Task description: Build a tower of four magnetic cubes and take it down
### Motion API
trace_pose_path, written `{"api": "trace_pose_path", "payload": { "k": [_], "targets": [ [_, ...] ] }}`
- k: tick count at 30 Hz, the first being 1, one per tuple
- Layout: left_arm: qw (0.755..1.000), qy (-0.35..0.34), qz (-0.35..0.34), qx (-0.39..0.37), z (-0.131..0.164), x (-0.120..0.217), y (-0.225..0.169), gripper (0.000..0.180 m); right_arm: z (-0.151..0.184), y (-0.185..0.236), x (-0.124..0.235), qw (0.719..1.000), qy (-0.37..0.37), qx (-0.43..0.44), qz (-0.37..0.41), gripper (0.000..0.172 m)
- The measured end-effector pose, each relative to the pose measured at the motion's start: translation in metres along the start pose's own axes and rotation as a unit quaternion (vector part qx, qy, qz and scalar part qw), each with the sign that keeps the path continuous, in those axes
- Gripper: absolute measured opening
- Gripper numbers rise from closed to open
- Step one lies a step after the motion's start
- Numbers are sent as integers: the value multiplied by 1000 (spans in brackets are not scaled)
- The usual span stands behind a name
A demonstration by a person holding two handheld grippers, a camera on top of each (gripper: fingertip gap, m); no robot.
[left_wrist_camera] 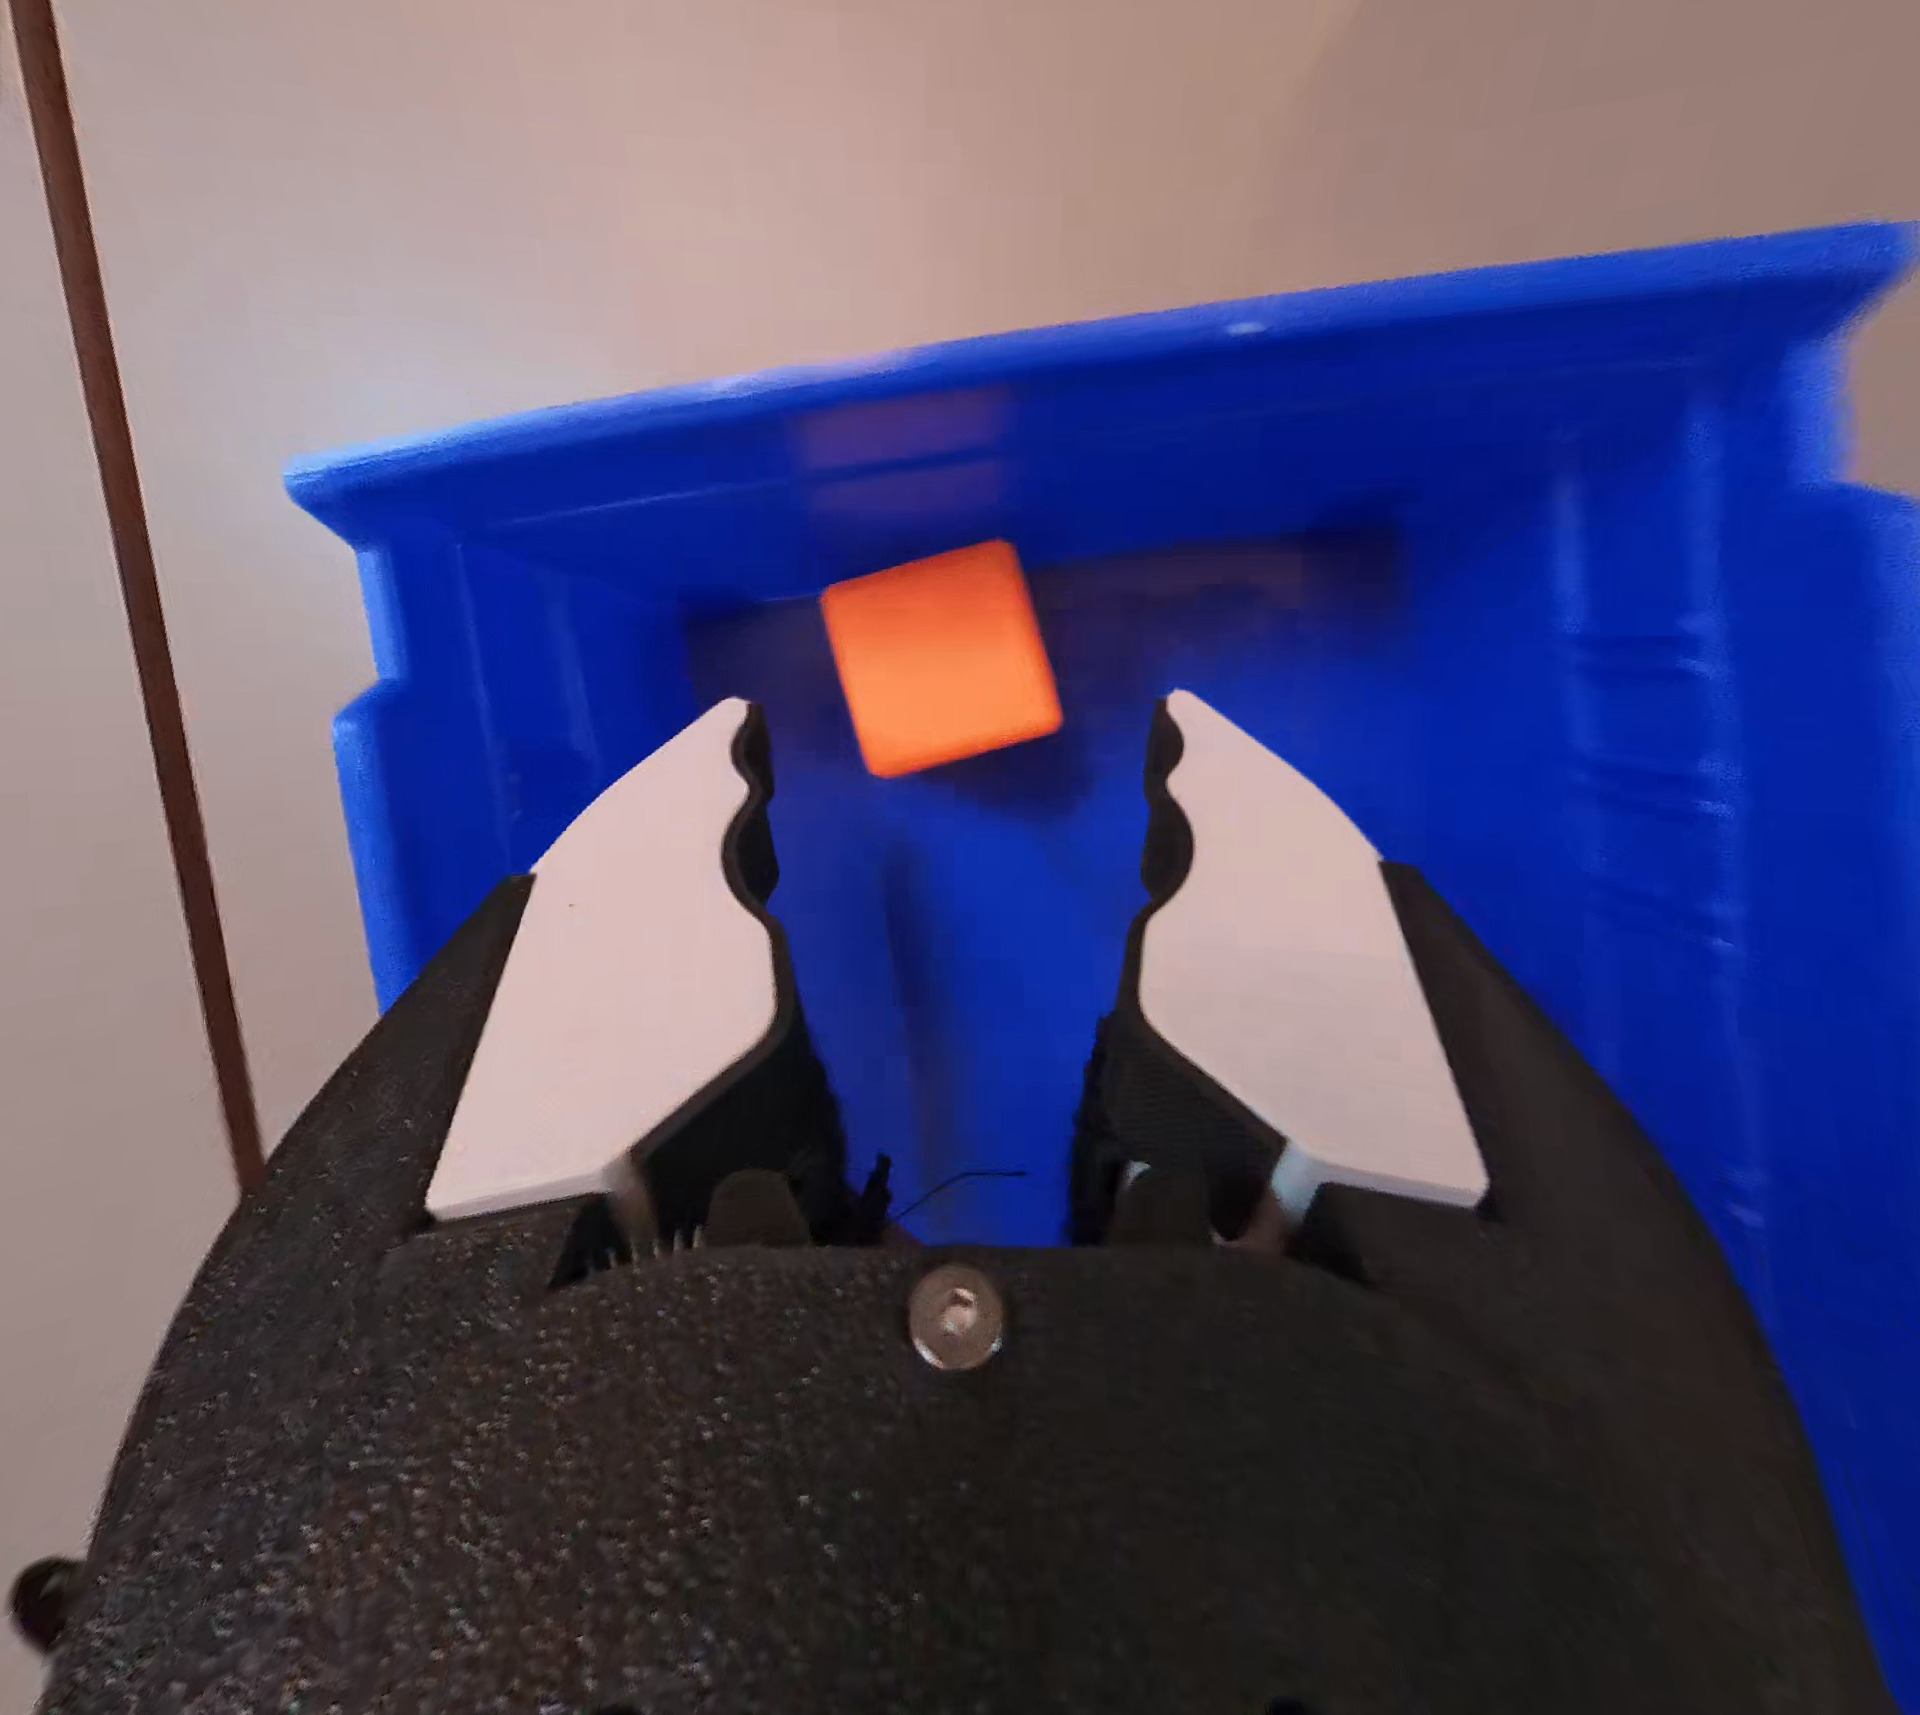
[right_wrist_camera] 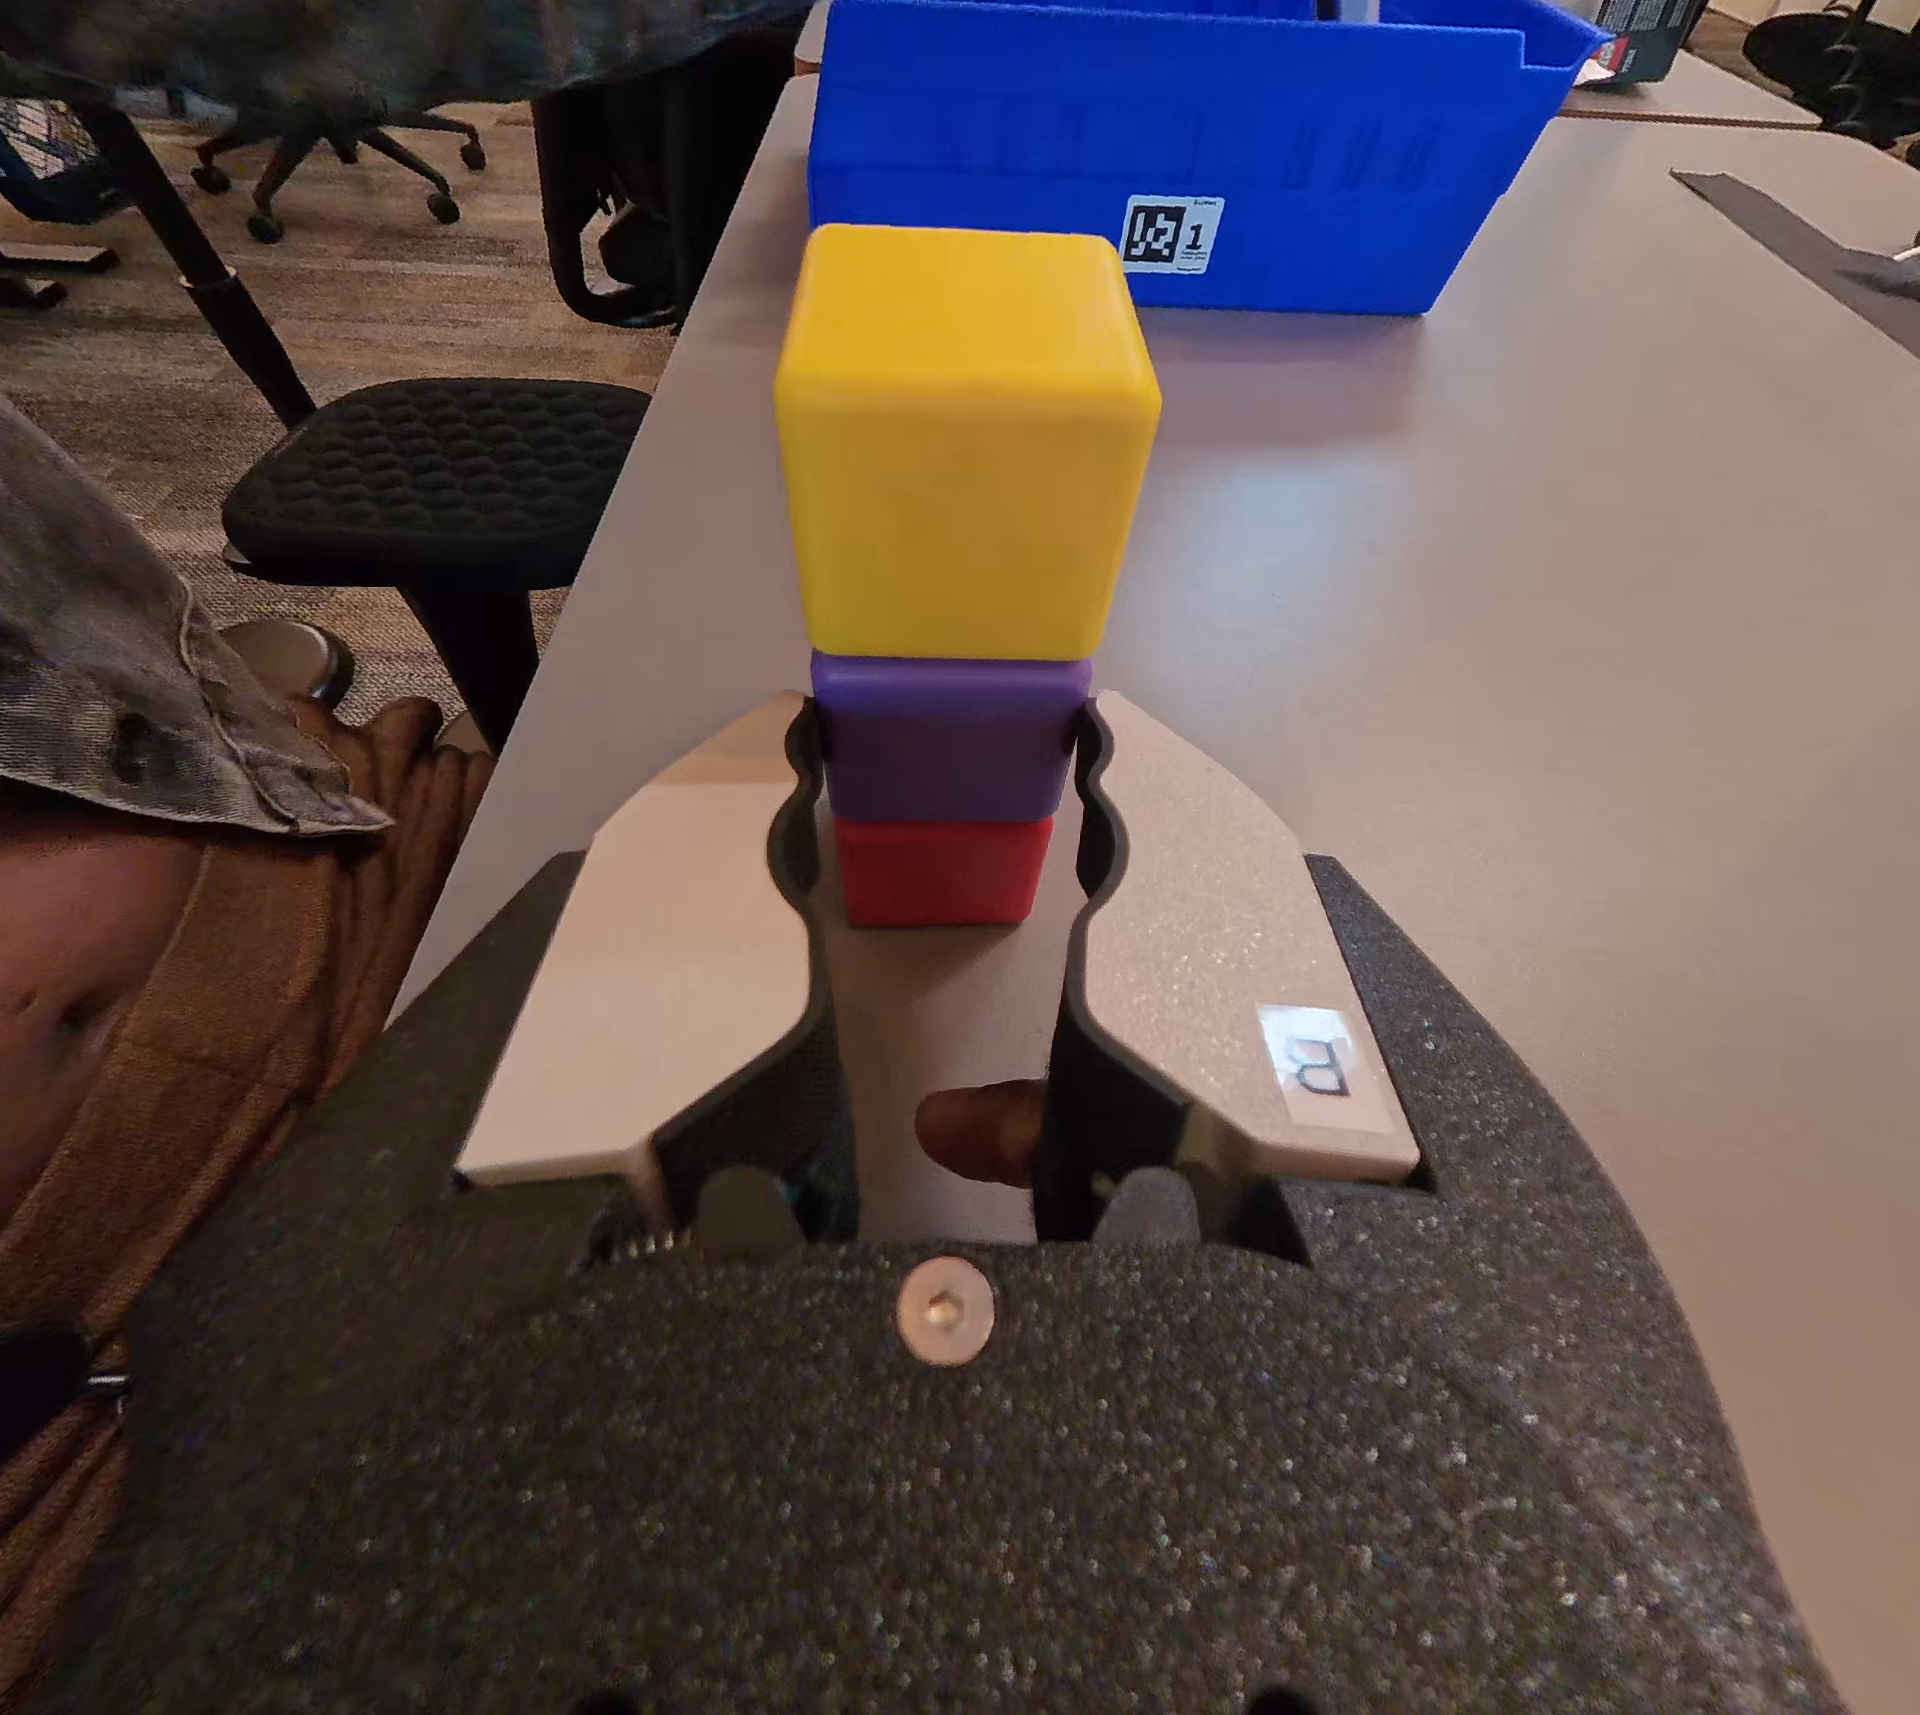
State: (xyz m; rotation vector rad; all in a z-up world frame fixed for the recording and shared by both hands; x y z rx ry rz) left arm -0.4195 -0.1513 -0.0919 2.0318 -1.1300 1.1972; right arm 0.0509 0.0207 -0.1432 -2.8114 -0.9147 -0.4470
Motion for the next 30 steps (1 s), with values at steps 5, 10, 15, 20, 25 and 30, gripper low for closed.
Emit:
{"api": "trace_pose_path", "payload": {
  "k": [5, 10, 15, 20, 25, 30],
  "targets": [
    [999, 40, -2, -15, 0, -30, 1, 73, 0, 0, 0, 1000, 0, 0, -1, 47],
    [998, 58, -11, -26, 0, -42, 0, 52, 0, 0, 1, 1000, 0, 1, -2, 47],
    [997, 67, -10, -37, 0, -41, -1, 51, -15, -7, 14, 994, -101, -37, 8, 67],
    [997, 67, -15, -43, 1, -42, -2, 51, -25, -5, 8, 990, -137, -34, -2, 66],
    [997, 59, -7, -44, 1, -42, -1, 51, -26, 0, 3, 992, -127, -7, -12, 49],
    [998, 33, 5, -55, 6, -26, -3, 51, -26, 0, 3, 992, -125, -5, -14, 49]
  ]
}}
Point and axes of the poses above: each gripper's, where its closed fingertips meet, x back along the fingers, z out of its underside, y = z × x across the jaws, the point moved 8 cm from there along x, back along the fingers, and after that the axes turned 1 degree about z, right-handed, at the moved point
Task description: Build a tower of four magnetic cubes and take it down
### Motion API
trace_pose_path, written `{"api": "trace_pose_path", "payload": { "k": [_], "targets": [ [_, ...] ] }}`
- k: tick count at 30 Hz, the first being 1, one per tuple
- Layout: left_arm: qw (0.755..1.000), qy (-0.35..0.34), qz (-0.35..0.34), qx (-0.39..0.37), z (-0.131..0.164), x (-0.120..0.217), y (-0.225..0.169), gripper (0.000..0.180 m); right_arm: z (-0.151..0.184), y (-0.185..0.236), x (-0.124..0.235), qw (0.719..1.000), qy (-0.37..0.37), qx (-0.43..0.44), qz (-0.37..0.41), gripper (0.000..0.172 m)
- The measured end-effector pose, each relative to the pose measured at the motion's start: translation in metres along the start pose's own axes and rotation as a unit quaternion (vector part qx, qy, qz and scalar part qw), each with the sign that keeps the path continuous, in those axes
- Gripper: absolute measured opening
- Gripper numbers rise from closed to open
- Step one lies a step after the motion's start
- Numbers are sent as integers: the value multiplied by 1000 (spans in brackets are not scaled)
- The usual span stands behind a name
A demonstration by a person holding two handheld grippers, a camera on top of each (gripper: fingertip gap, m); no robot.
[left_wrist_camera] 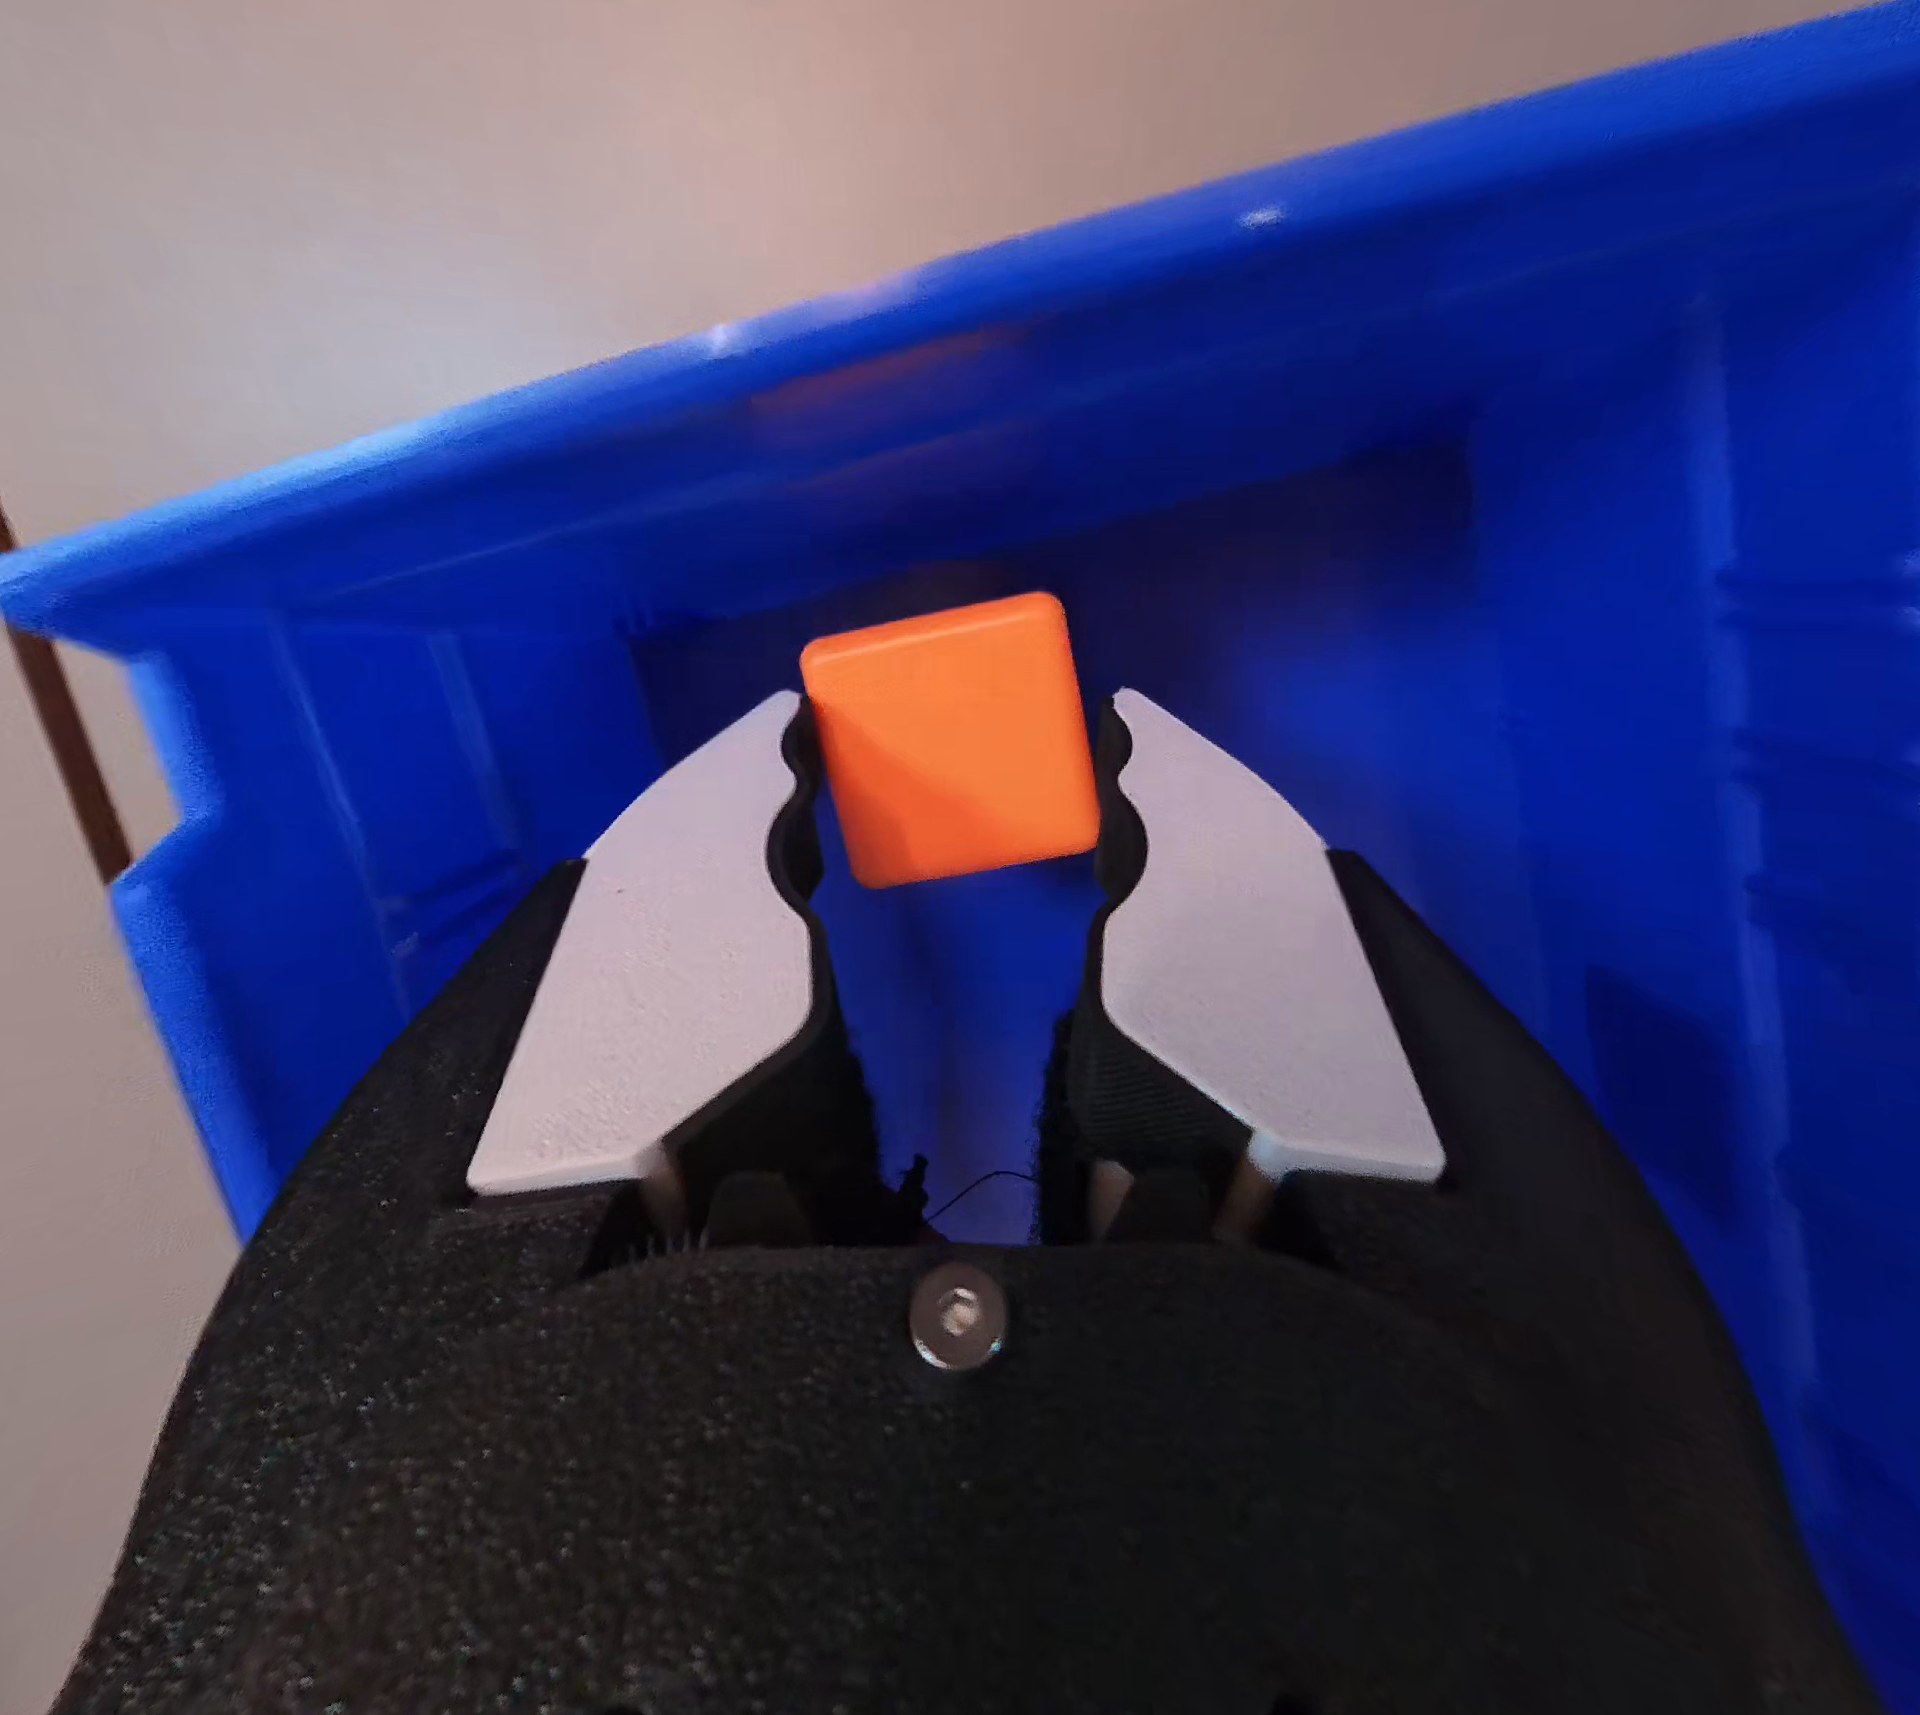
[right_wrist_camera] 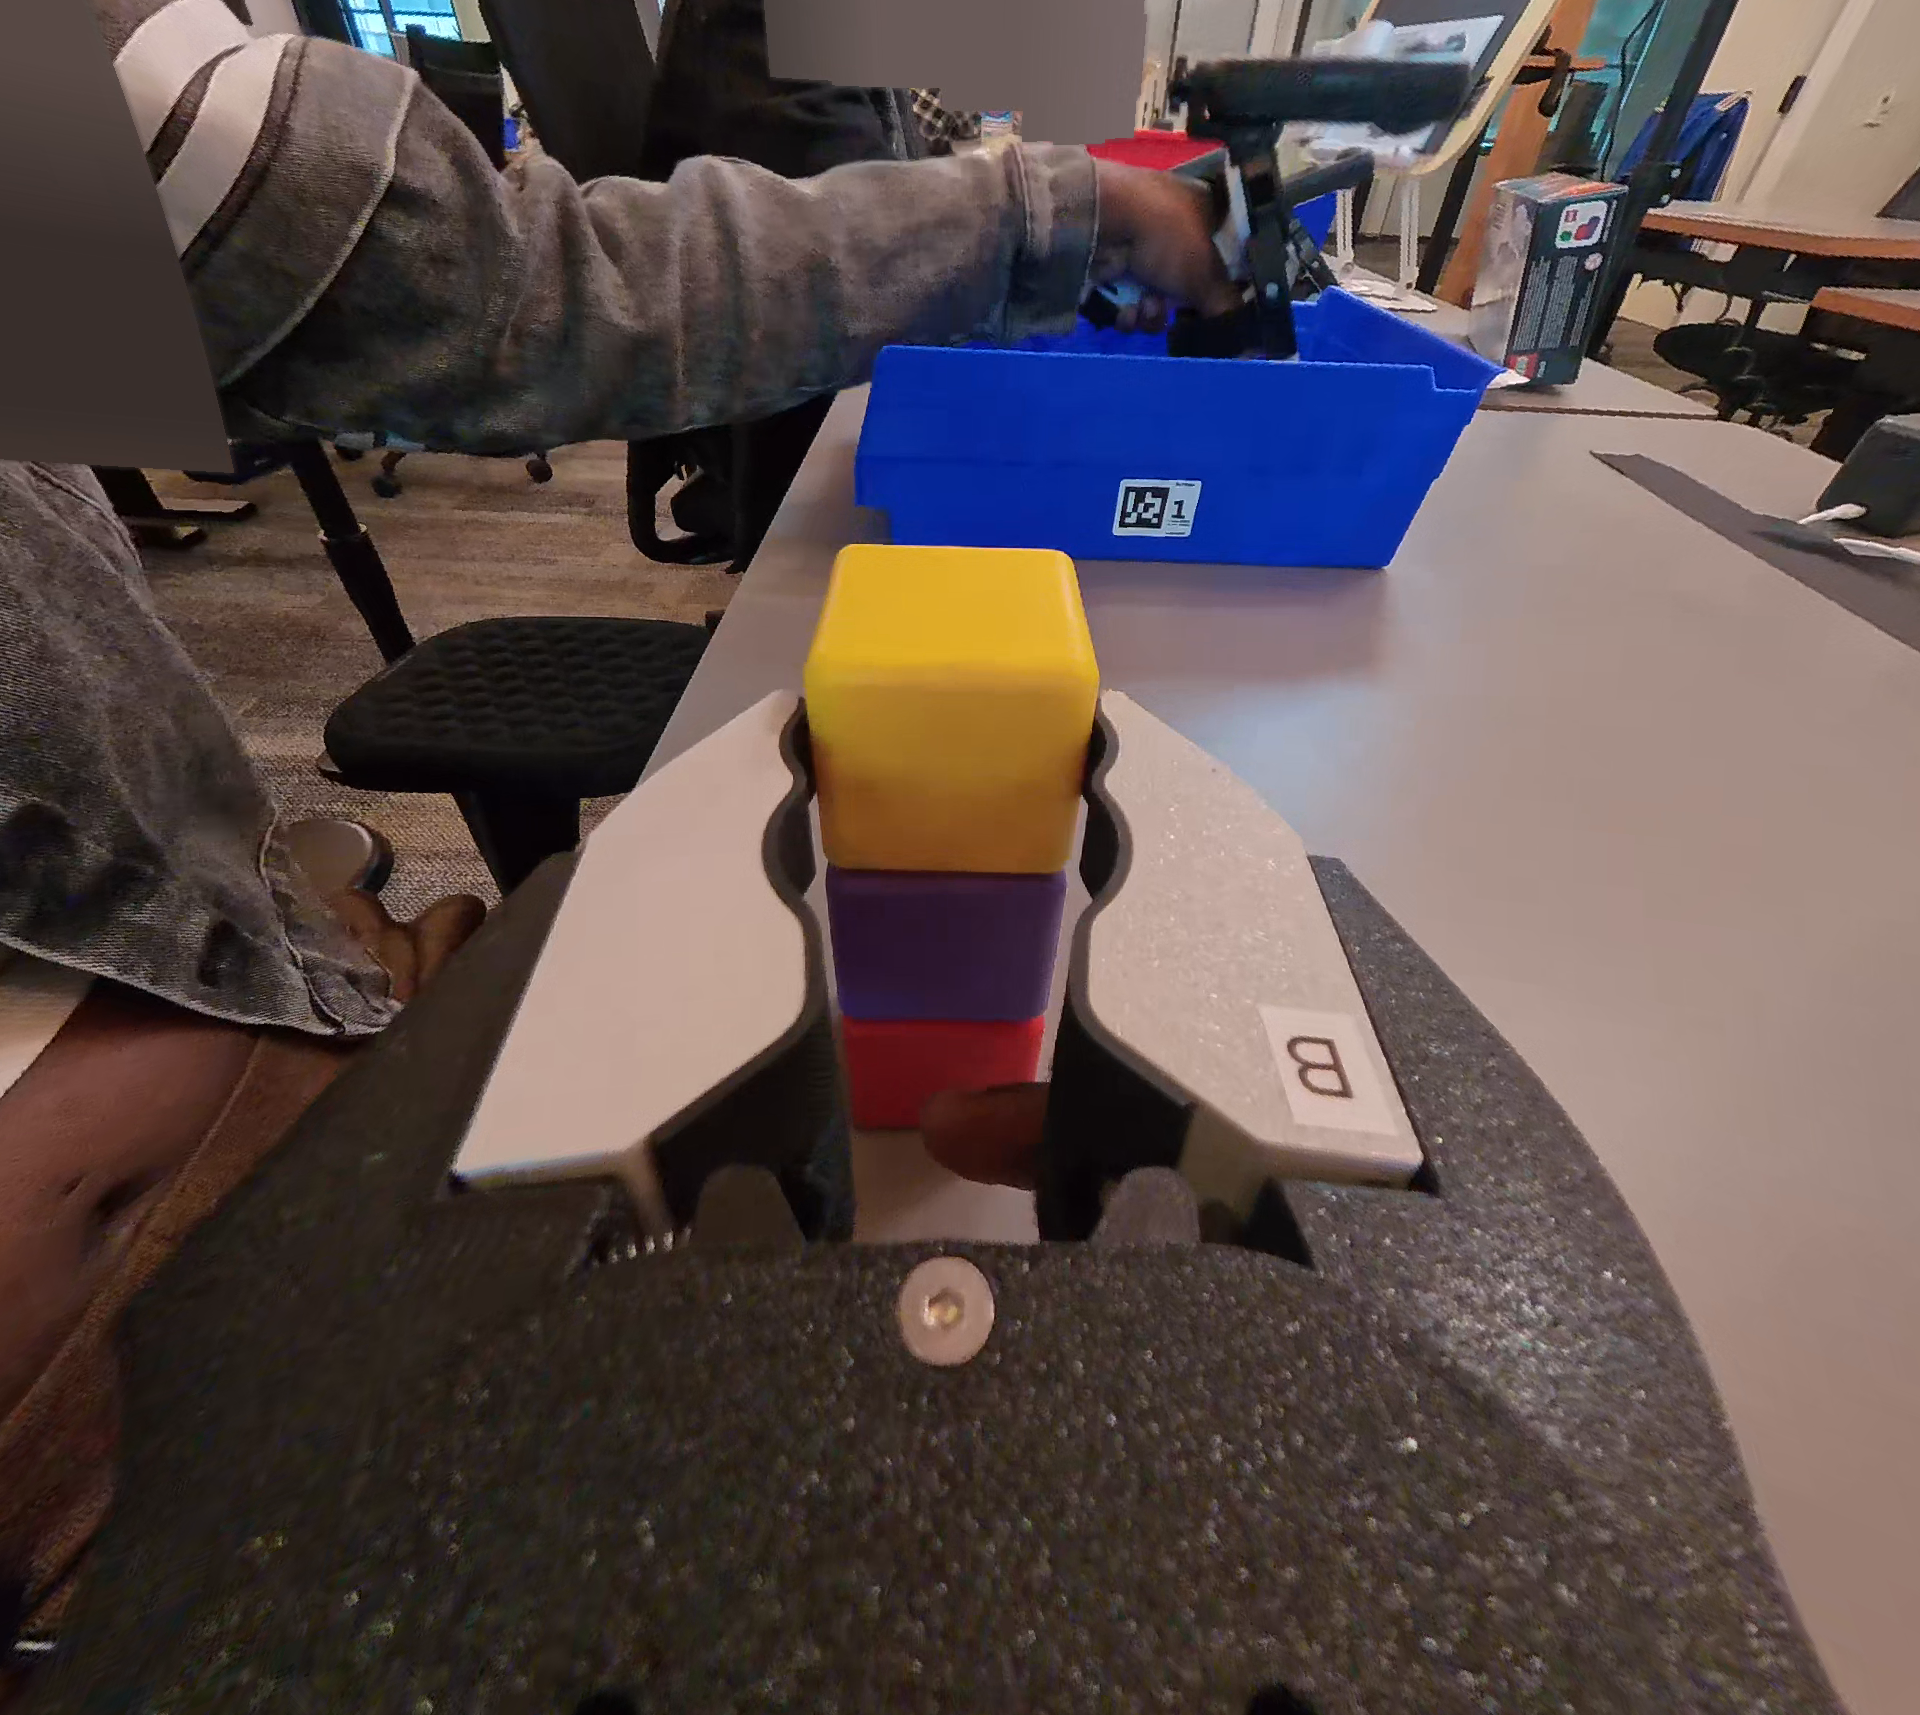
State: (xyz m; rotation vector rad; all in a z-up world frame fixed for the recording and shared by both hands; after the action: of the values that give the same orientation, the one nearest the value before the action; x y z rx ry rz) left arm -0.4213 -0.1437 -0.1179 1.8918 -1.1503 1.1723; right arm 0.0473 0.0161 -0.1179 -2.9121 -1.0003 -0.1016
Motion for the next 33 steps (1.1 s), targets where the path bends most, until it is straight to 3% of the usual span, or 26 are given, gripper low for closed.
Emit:
{"api": "trace_pose_path", "payload": {
  "k": [5, 9, 12, 16, 20, 24, 28, 33],
  "targets": [
    [997, -49, -9, -62, -13, 66, -18, 51, 0, 0, 0, 1000, 2, 2, 0, 49],
    [983, -79, 2, -165, -34, 131, -64, 51, 0, 0, 0, 1000, 4, 1, 1, 49],
    [953, -114, 50, -275, -45, 171, -126, 51, 0, 0, 0, 1000, 4, 1, 1, 49],
    [892, -114, 117, -423, -41, 203, -221, 51, 0, 0, 1, 1000, 5, -1, 1, 49],
    [824, -91, 171, -533, -24, 214, -303, 51, 0, 0, 1, 1000, 7, -1, 1, 49],
    [773, -60, 206, -597, -3, 211, -359, 51, 0, 0, 1, 1000, 8, -3, 1, 49],
    [752, -22, 191, -630, 9, 196, -384, 51, 0, 0, 1, 1000, 9, -4, 2, 49],
    [749, -8, 191, -635, 11, 180, -396, 51, -1, 0, 1, 1000, 9, -3, 2, 49]
  ]
}}
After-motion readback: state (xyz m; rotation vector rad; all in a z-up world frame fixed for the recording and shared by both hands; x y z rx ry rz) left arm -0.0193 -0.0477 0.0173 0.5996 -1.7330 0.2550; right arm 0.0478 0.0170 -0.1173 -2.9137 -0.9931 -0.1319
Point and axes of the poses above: each gripper's, where its closed fingertips meet, x back along the fingers, z out of its underside, y = z × x across the jaws, the point moved 8 cm from there along x, back along the fingers, and after that the axes turned 1 degree about z, right-handed, at the moved point
